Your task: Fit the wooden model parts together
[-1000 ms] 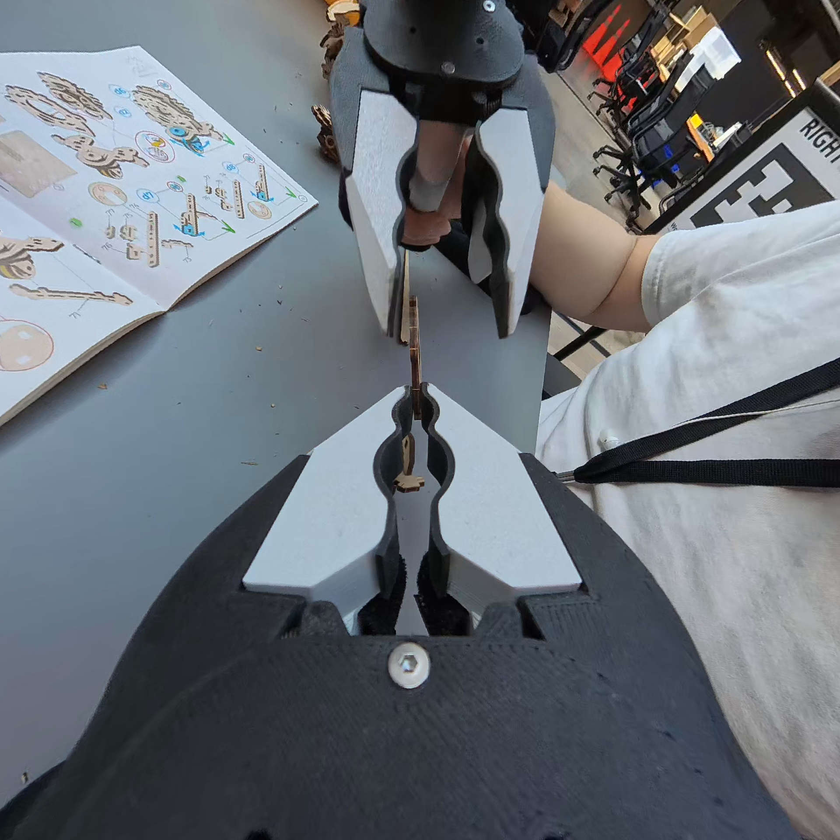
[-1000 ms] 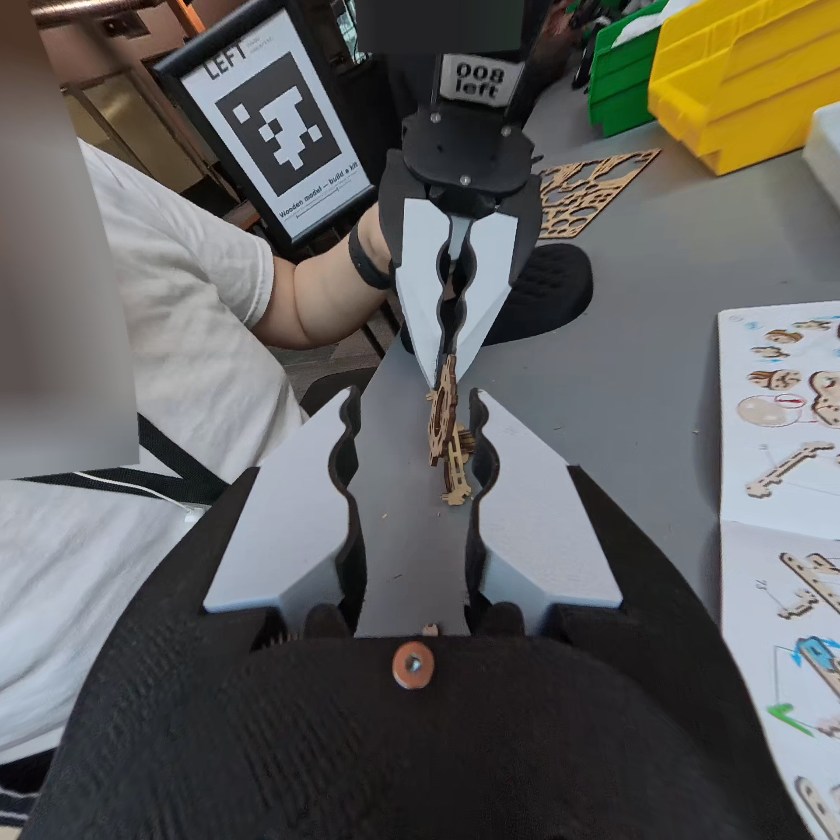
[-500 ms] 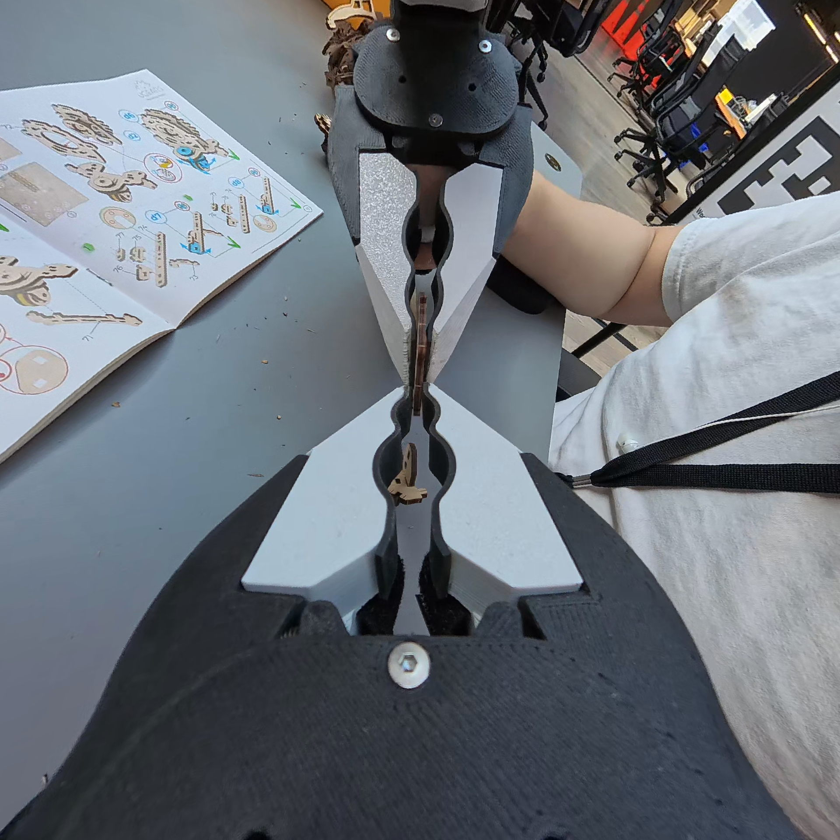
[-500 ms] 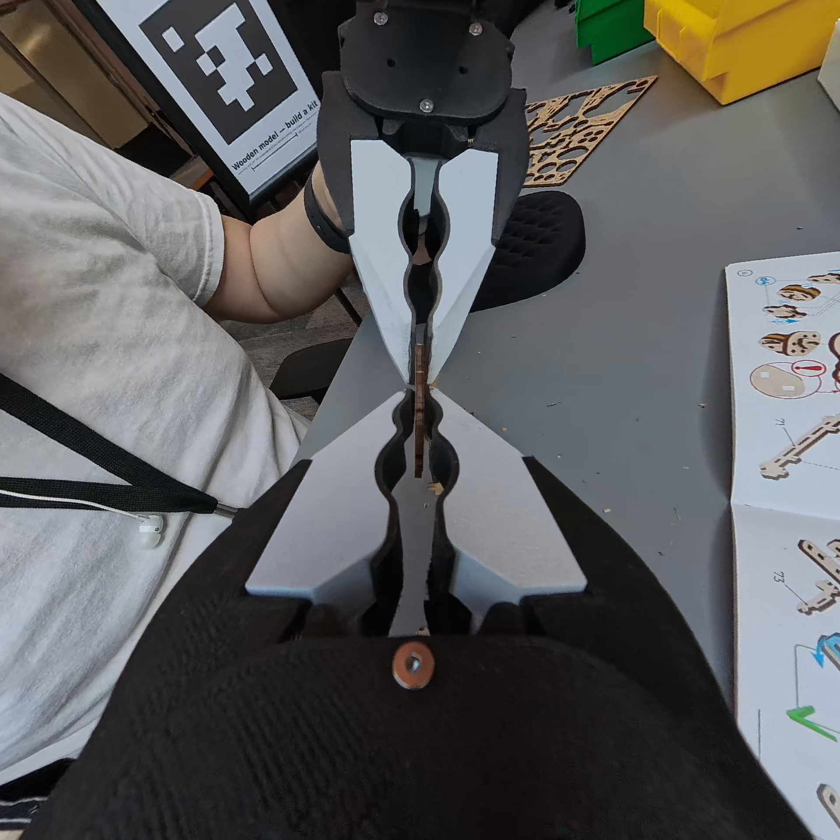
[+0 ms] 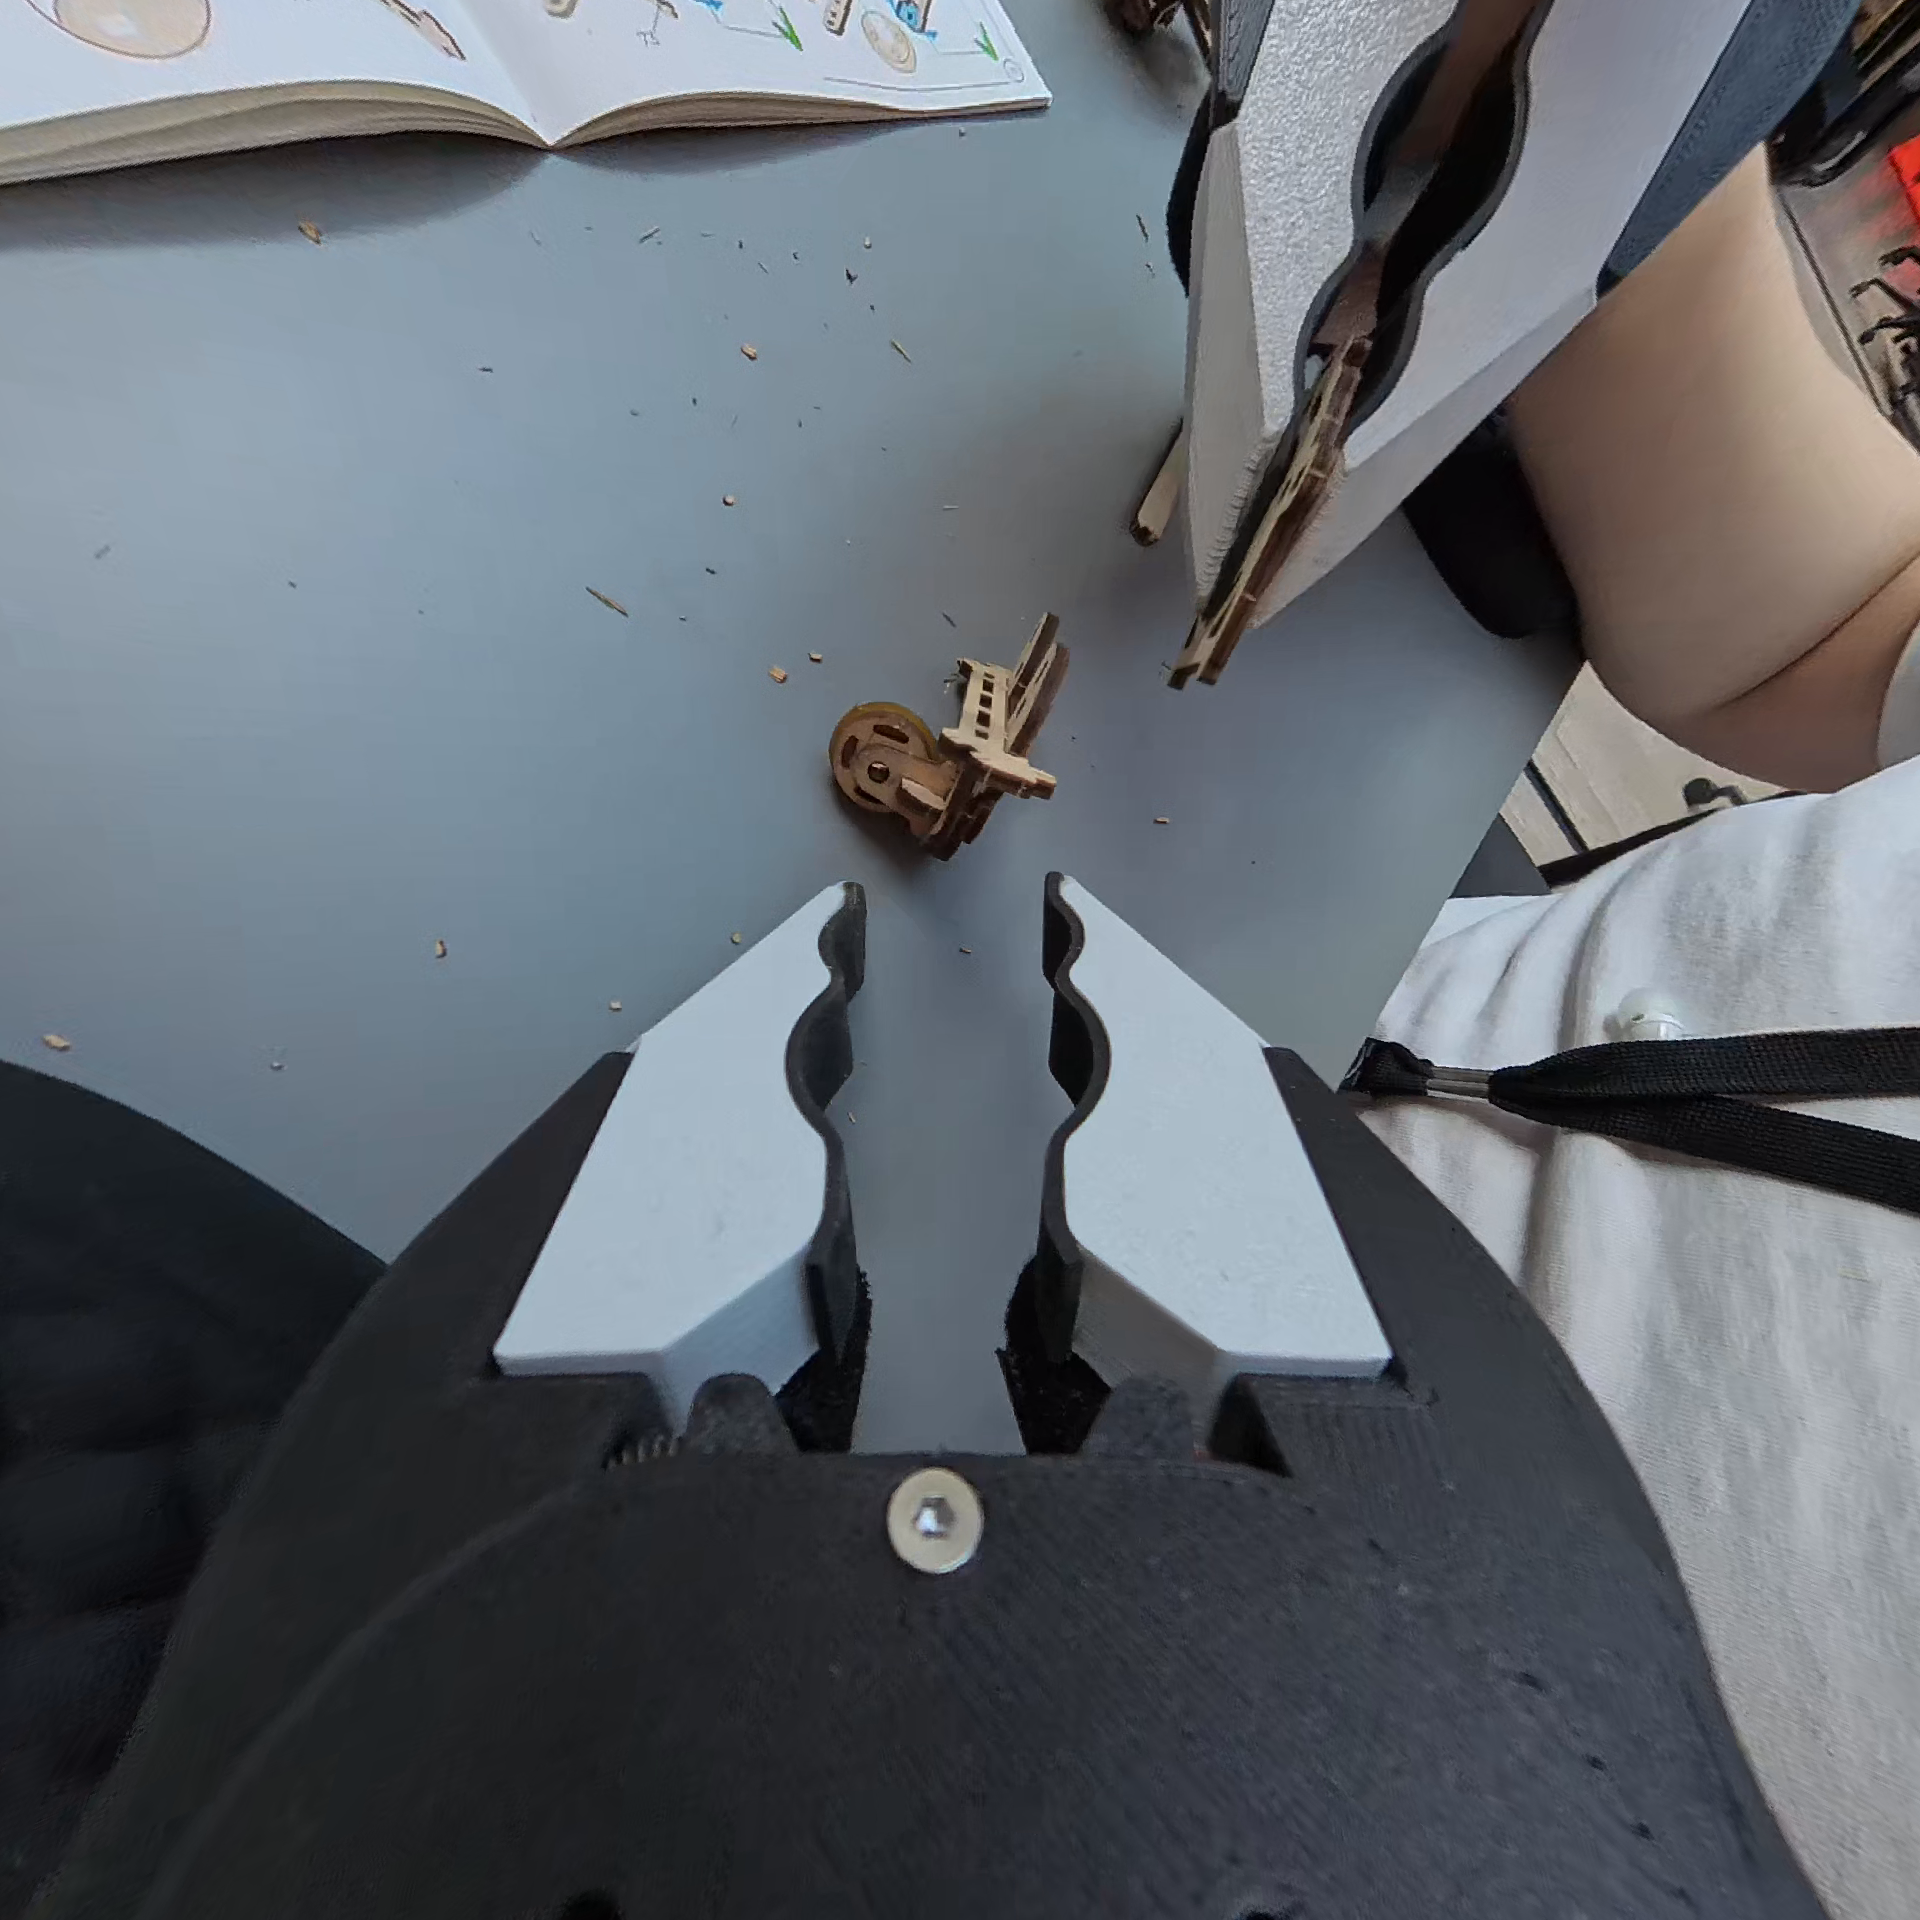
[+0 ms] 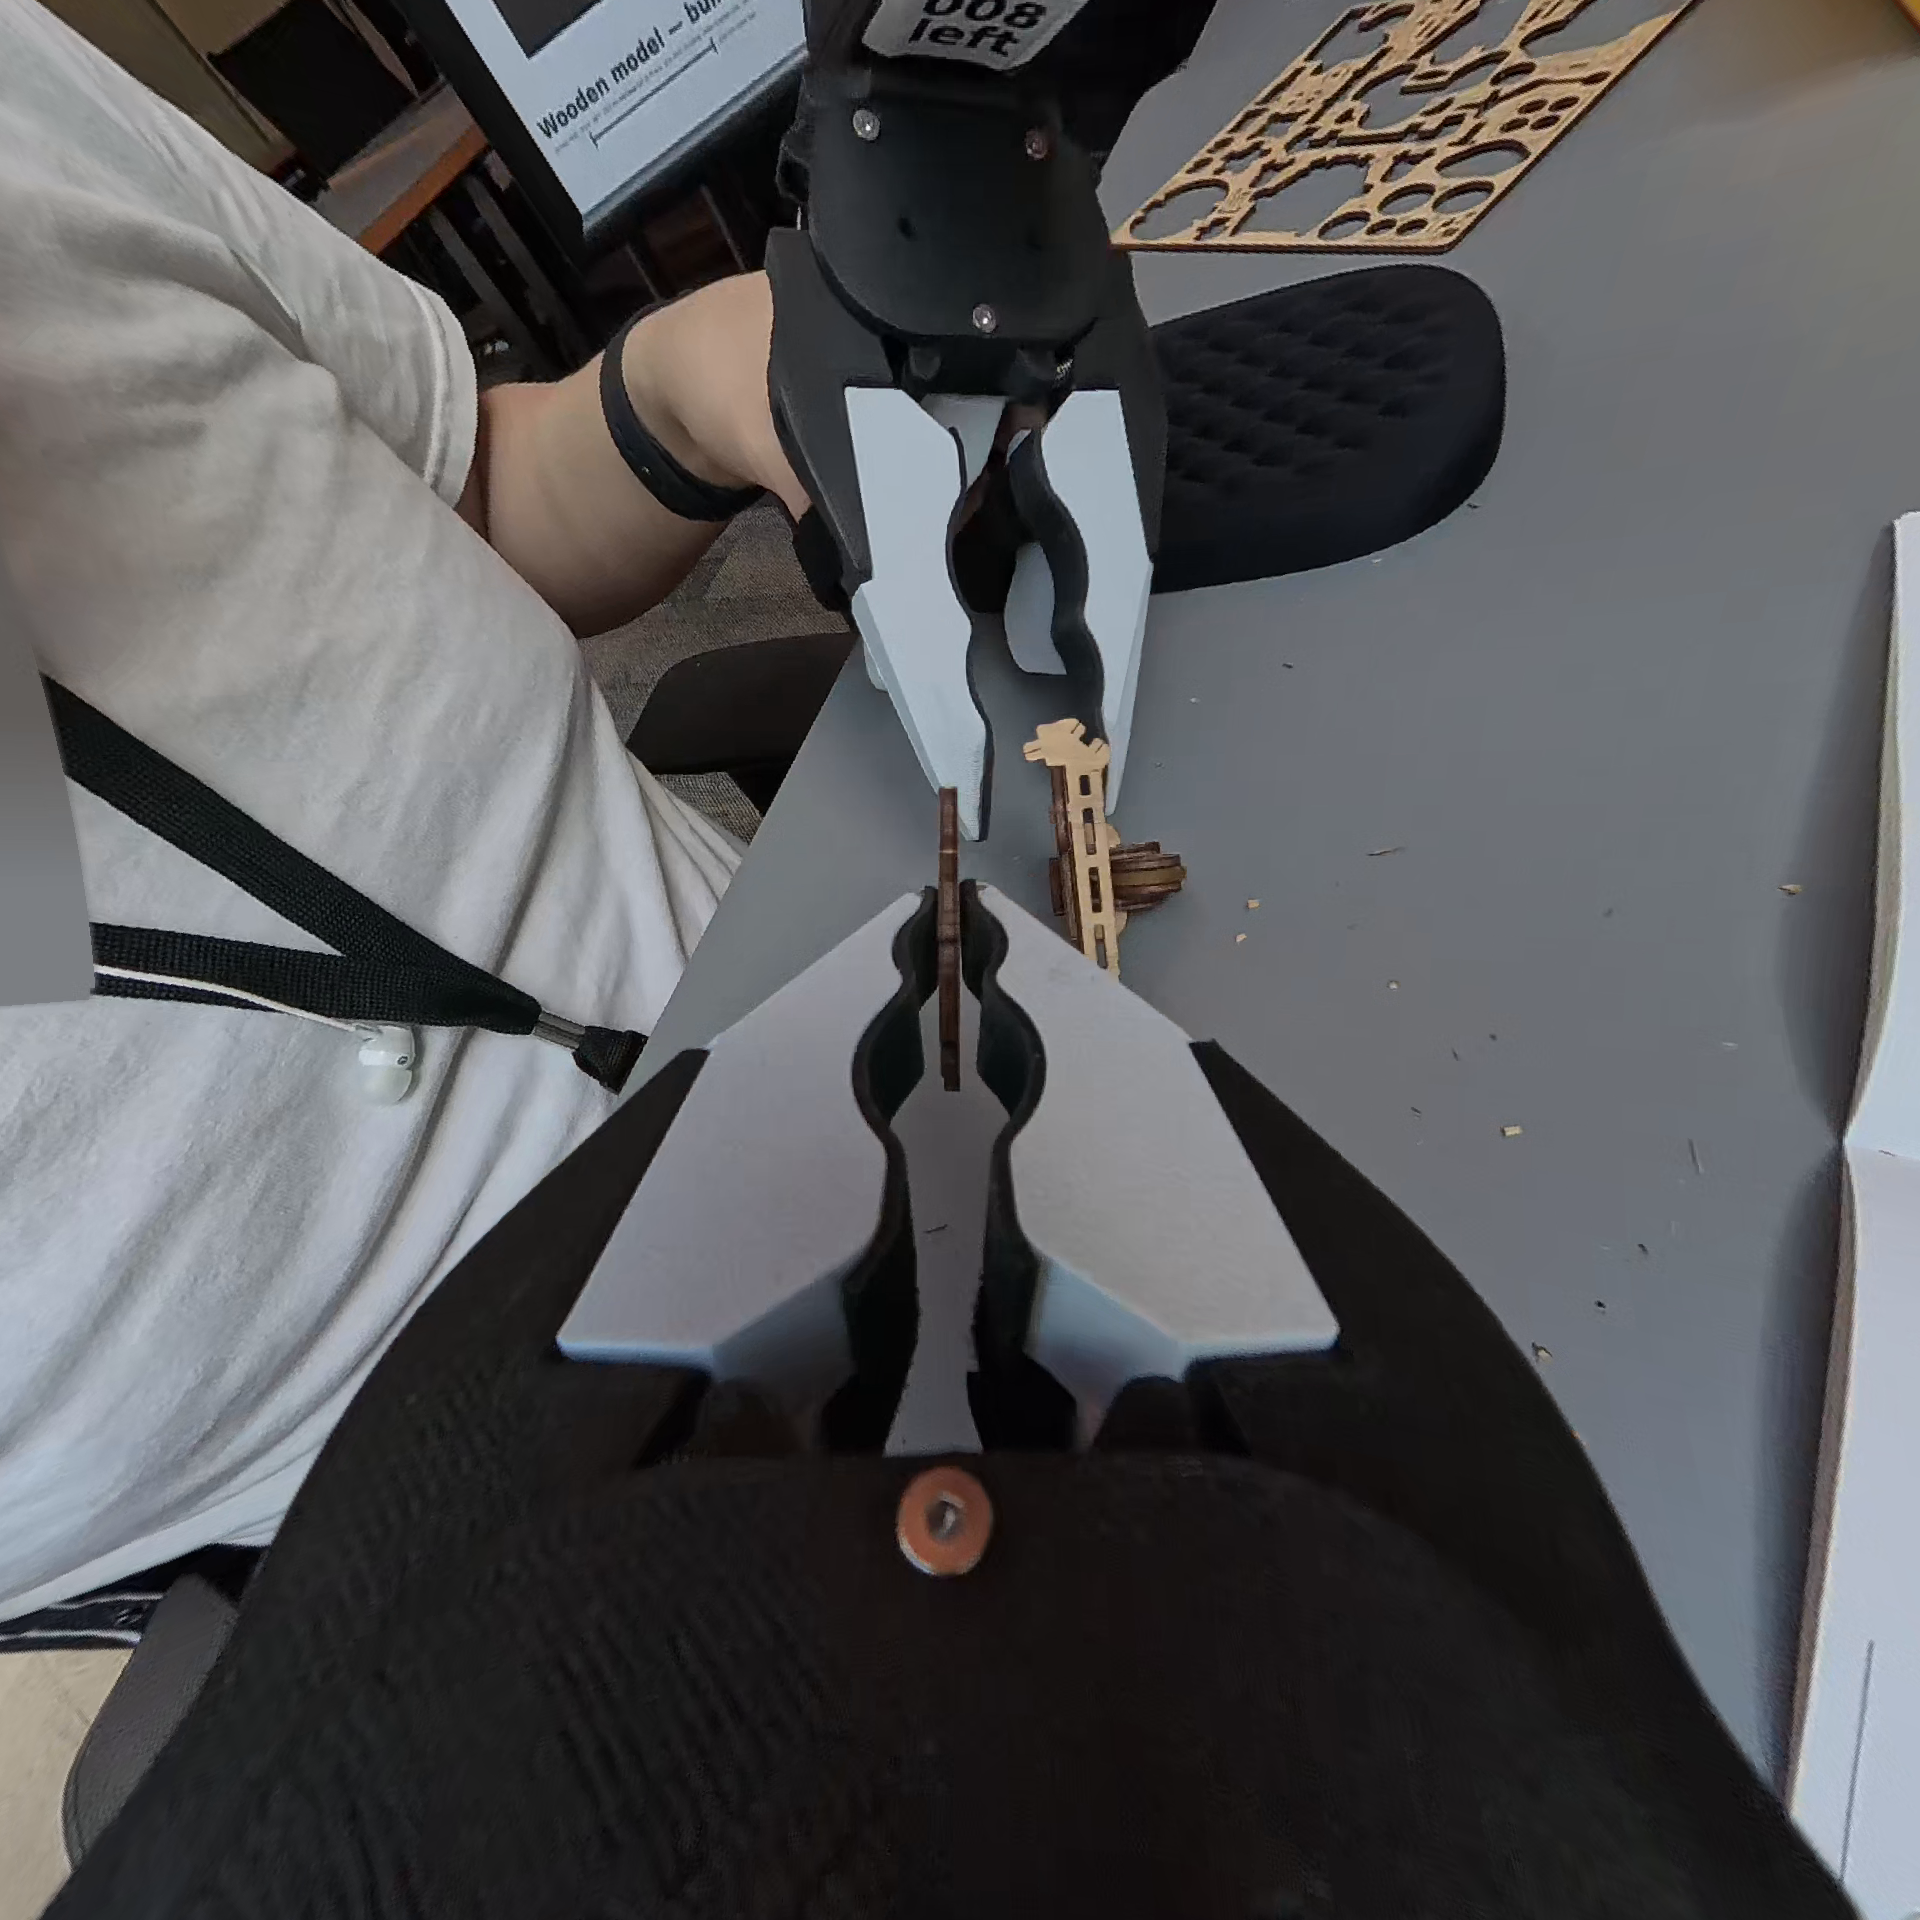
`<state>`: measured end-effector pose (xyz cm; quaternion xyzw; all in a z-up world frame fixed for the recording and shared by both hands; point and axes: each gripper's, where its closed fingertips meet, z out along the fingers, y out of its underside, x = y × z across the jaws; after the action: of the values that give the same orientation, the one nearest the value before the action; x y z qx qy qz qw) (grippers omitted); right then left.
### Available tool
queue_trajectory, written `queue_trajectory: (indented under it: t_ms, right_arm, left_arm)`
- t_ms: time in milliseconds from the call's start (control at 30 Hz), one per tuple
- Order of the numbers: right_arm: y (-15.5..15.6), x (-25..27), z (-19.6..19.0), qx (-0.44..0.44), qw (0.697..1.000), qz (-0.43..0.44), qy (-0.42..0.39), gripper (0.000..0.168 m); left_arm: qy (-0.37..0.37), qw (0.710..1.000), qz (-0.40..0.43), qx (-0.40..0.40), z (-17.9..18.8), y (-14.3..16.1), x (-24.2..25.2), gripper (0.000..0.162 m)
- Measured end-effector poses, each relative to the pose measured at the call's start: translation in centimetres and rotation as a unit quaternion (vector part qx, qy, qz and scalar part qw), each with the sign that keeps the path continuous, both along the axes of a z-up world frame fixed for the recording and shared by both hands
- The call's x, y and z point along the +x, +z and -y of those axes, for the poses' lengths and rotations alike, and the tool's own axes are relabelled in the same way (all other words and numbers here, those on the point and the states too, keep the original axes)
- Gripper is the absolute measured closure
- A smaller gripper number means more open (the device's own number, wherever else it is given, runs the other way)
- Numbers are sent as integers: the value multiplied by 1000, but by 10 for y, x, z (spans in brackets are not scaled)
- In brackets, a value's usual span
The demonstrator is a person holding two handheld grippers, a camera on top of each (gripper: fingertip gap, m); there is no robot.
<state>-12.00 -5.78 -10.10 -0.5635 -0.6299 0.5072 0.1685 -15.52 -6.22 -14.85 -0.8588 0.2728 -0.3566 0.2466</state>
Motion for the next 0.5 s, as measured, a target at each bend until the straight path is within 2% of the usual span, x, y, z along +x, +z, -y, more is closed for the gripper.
queue_trajectory:
  t_ms: [167, 267, 500]
  right_arm:
    - [-6, -11, -6, 11, 1000, 2, -27, 166]
    - [-7, -15, -16, 9, 999, 0, -54, 167]
    - [-5, -19, -40, -9, 995, -4, -97, 167]
  left_arm:
    - [-19, 1000, -11, 9, -7, -4, 8, 134]
    - [-31, 999, -3, -9, -5, -7, 14, 151]
    - [-32, 996, 57, -59, -7, 9, 19, 155]
